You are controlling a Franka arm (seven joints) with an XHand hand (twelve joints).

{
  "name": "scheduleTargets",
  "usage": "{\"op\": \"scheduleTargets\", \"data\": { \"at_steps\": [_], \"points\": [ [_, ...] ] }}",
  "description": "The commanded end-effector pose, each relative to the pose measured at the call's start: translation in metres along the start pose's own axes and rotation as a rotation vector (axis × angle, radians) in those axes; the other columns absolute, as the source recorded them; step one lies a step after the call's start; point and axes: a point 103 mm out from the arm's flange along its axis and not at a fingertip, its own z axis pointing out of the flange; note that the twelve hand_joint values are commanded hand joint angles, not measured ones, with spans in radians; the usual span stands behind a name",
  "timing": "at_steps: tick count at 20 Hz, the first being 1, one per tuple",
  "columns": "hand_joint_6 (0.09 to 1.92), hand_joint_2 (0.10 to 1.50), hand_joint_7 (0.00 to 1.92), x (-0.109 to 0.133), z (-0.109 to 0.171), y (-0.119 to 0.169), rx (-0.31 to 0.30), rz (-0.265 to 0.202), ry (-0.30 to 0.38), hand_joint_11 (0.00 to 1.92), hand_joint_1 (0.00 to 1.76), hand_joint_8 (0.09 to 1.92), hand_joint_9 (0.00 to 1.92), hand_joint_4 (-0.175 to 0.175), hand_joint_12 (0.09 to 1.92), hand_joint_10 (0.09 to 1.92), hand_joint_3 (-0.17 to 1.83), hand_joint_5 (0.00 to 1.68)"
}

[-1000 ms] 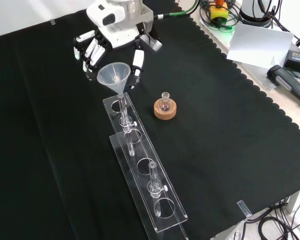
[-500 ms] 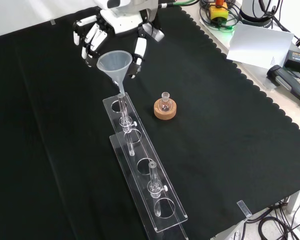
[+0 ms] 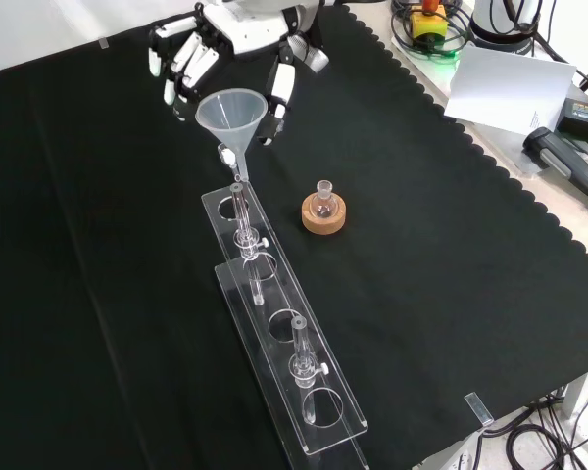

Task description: Pick up the funnel from the transparent funnel stand.

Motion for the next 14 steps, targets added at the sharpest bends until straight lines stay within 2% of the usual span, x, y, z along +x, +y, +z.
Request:
{"op": "scheduleTargets", "data": {
  "at_steps": [1,14],
  "points": [
    [0.51,0.65,0.94,-0.012,-0.018,-0.005,-0.021,0.008,-0.035,0.00,0.84,0.54,0.71,0.026,1.28,0.42,0.53,0.65],
    [0.53,0.64,0.95,-0.012,-0.030,-0.020,-0.023,0.035,-0.065,0.00,0.84,0.54,0.71,0.028,1.28,0.42,0.54,0.66]
  ]
}}
